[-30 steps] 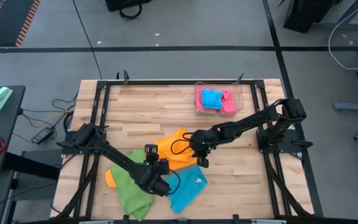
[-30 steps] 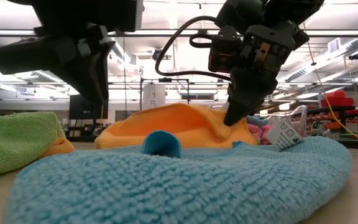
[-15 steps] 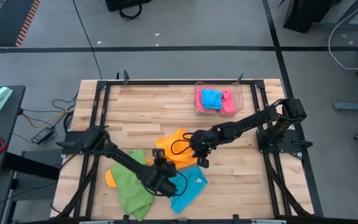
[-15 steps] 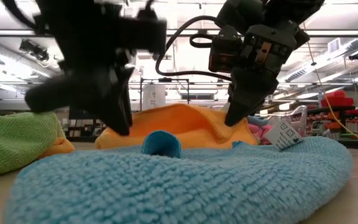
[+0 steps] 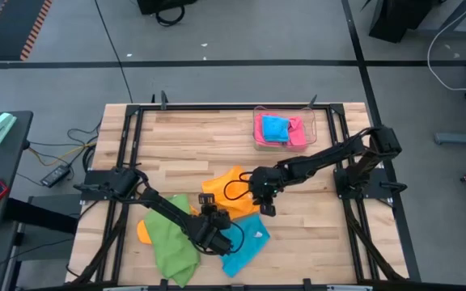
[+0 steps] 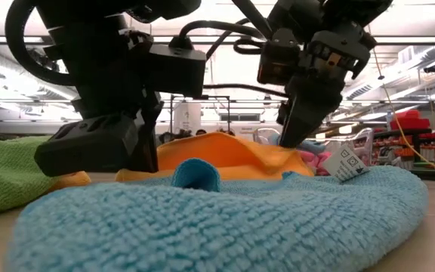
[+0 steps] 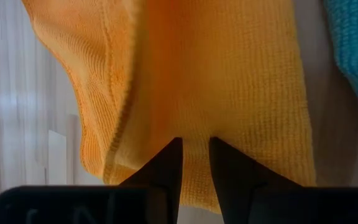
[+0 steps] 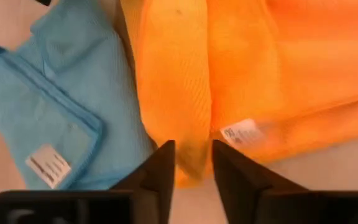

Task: Fold microfiber towels
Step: Fold the right yellow towel

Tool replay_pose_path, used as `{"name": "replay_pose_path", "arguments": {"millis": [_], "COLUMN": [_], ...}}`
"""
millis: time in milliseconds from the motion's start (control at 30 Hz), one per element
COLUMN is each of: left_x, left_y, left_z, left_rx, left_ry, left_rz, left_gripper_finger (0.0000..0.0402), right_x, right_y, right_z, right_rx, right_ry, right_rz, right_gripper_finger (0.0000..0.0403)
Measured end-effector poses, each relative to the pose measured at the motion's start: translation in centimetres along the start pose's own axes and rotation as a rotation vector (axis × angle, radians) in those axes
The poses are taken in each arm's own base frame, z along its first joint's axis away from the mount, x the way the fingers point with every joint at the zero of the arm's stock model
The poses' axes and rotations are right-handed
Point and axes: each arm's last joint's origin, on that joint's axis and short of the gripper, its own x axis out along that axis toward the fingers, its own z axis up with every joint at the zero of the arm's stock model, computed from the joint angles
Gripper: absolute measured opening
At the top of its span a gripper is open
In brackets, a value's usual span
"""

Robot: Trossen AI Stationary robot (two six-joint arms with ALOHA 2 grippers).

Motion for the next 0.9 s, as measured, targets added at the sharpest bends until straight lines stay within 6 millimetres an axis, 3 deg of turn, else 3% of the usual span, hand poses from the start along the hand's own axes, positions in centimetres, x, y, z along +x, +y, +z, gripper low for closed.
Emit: {"name": "replay_pose_path", "arguments": {"millis": [133,300,467,667,900], "left_x": [0.0,0.0,0.0,0.0,0.0], "left_y": [0.0,0.0,0.0,0.0,0.1], "left_z": [0.0,0.0,0.0,0.0,0.0], "left_rx": [-0.008,-0.026,-0.029,-0.028,-0.028], "left_ry": [0.001,0.002,0.003,0.003,0.005], "left_rz": [0.000,0.001,0.001,0.001,0.002], "left_gripper_finger": [0.0083,0.0084,0.0079,0.0076,0.0073], "right_x": [-1.5,-3.0,-0.9,0.9,2.1], "right_y": [0.4,2.9,5.0,5.0,5.1], "right_z": [0.1,0.1,-2.1,-3.2,-3.8], "right_rx": [-0.087,-0.282,-0.447,-0.485,-0.482], "right_ry": [-0.009,-0.126,-0.234,-0.317,-0.278], "right_rz": [0.007,-0.027,-0.043,-0.069,0.012], "right_gripper_finger": [0.0178,0.0230,0.0242,0.0237,0.0237]}}
